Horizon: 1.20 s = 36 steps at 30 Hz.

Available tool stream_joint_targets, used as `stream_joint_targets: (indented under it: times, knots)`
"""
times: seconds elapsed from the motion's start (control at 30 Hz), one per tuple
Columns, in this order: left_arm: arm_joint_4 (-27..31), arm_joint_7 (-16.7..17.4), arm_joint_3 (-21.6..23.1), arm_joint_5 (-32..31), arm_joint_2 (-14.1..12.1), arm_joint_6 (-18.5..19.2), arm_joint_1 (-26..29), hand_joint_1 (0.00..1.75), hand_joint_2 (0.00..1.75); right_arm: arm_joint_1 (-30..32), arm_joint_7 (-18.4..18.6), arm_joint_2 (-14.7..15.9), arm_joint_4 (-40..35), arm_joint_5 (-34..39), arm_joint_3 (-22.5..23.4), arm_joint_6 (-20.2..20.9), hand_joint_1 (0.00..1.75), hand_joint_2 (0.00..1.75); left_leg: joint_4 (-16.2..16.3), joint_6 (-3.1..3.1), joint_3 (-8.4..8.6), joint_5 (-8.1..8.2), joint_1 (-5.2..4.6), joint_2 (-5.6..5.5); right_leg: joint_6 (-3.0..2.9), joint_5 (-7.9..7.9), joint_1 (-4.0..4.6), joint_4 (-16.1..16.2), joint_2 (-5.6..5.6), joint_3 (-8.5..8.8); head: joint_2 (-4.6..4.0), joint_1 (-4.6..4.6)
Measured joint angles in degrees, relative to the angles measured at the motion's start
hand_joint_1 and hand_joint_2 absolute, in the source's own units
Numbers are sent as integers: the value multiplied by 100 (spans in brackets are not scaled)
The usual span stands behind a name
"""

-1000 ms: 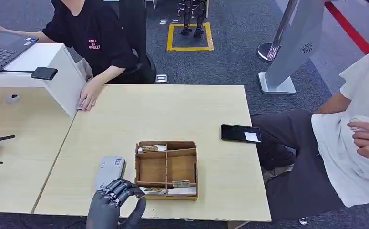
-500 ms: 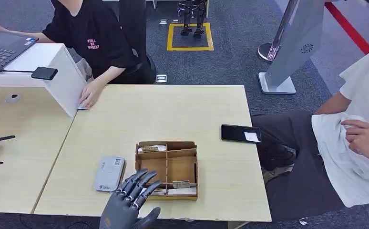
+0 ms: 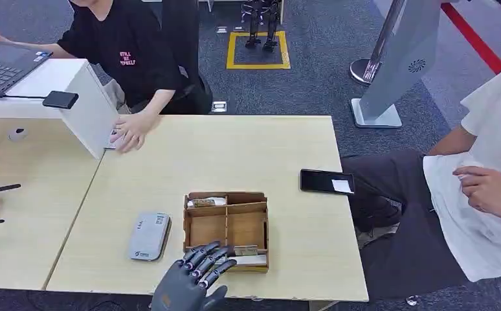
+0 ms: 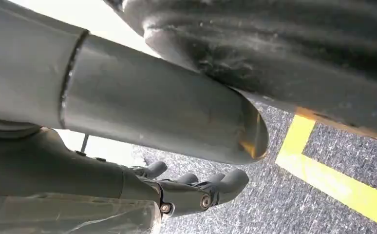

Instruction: Pass the card to the sensor for recognition and then transmit it.

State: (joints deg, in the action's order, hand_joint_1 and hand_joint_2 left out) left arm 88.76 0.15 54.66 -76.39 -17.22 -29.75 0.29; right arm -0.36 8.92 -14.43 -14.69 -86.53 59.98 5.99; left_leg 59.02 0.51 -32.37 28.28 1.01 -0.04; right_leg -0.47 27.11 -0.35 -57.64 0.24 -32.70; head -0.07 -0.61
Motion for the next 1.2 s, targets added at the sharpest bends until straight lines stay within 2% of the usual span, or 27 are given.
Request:
stream_joint_targets:
  times: [0.2, 0.3, 0.47, 0.57, 0.8, 1.1, 1.2]
  knots:
    - [-179, 186, 2, -332, 54, 435, -13, 42, 175, -27, 22, 28, 68, -48, 0, -42, 0, 0, 0, 0, 1, 0, 0, 1, 0, 0, 0, 0, 0, -1, 2, -2]
    - [-247, 230, 4, -380, 65, 505, -11, 49, 175, -32, 26, 35, 85, -48, 0, -46, 0, 0, 0, 0, 1, 0, 0, 0, 0, 0, 0, 0, 0, -1, 2, -2]
    - [-330, 426, 11, -577, 100, 651, -6, 45, 175, -37, 33, 37, 96, -48, 0, -59, 0, 0, 0, 0, 1, 0, 0, 1, 0, 0, 0, 0, 0, -1, 2, -2]
    - [-361, 507, 11, -656, 122, 680, 2, 47, 175, -37, 33, 37, 98, -50, 0, -59, 0, 0, 0, 0, 1, 0, 0, 1, 0, 0, 0, 0, 0, -1, 2, -2]
    - [-402, 1080, 11, -1084, 238, 795, 56, 51, 175, -38, 59, 37, 105, -50, 0, -68, 0, 0, 0, 0, 1, 0, 0, 1, 0, 0, 0, 0, 1, -1, 2, -2]
    - [-404, 1148, 11, -1143, 306, 795, 63, 51, 175, -38, 61, 37, 105, -50, 0, -68, 0, 0, 0, 0, 1, 0, 0, 1, 0, 0, 0, 0, 1, -1, 2, 0]
    - [-406, 1268, 11, -1237, 317, 784, 65, 49, 175, -37, 63, 37, 105, -50, 0, -70, 0, 0, 1, 0, 2, 0, 0, 1, 0, 0, 0, 0, 1, -1, 2, 0]
